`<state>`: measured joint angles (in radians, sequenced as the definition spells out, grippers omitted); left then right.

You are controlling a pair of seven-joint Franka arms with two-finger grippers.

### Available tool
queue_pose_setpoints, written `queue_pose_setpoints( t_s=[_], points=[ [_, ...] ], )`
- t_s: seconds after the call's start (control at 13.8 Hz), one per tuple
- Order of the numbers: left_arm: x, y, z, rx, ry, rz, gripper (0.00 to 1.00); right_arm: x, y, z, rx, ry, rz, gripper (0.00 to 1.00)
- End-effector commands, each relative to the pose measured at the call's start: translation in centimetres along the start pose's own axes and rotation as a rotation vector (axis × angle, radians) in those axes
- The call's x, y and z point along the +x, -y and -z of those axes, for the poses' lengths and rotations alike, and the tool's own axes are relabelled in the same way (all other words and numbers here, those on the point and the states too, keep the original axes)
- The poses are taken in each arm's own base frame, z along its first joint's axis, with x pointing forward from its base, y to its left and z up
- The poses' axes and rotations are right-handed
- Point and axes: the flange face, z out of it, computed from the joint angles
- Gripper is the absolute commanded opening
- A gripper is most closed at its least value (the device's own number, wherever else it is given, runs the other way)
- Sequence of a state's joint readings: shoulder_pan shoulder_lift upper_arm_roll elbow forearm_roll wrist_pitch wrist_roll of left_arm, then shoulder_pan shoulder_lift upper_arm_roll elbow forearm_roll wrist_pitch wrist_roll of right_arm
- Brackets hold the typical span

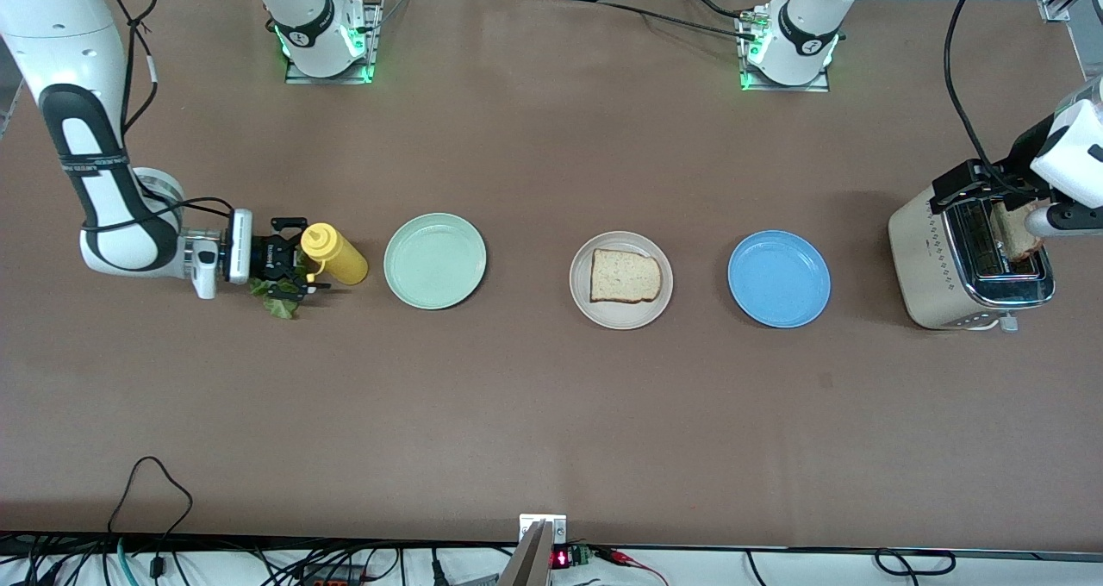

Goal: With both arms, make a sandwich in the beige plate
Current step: 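Move the right gripper to the lettuce leaf and grasp it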

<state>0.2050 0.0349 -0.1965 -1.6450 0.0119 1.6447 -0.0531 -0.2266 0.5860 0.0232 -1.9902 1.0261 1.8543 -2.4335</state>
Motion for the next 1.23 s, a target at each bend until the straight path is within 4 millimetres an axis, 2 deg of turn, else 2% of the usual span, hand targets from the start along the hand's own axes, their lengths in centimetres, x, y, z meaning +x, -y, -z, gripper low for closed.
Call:
queue_pose_setpoints(
  t_s=[0.0, 0.14, 0.29, 0.43, 0.58, 0.79, 0.87, 1.16],
  points=[
    [-0.5, -0.3, 0.6, -0.015, -0.014, -0.011, 1.00, -2.5, 1.2, 3.3, -0.011, -0.022, -0.002, 1.00],
    [-0.5, -0.3, 0.6, -0.015, -0.014, -0.011, 1.00, -3.9, 2.2, 5.7, -0.012, -0.017, -0.016, 1.00],
    [-0.5, -0.2, 0.5, -0.015, -0.010, -0.010, 1.00, -4.5, 2.6, 7.6, -0.030, -0.006, -0.027, 1.00],
    [-0.5, -0.3, 0.6, -0.015, -0.011, -0.011, 1.00, -4.1, 2.3, 9.5, -0.051, -0.006, -0.064, 1.00],
    [-0.6, -0.3, 0.6, -0.015, -0.007, -0.011, 1.00, -2.8, 1.2, 11.5, -0.066, 0.027, -0.176, 1.00],
    [-0.6, -0.8, 0.6, -0.014, -0.008, -0.020, 1.00, 1.6, -1.4, 14.7, -0.079, 0.140, -0.351, 1.00],
    [-0.6, -1.1, 0.6, -0.014, -0.008, -0.025, 1.00, 3.9, -2.2, 15.4, -0.085, 0.191, -0.413, 1.00],
    [-0.6, -1.0, 0.7, -0.010, -0.010, -0.024, 1.00, 10.4, -5.5, 15.0, -0.175, 0.382, -0.628, 1.00]
  ],
)
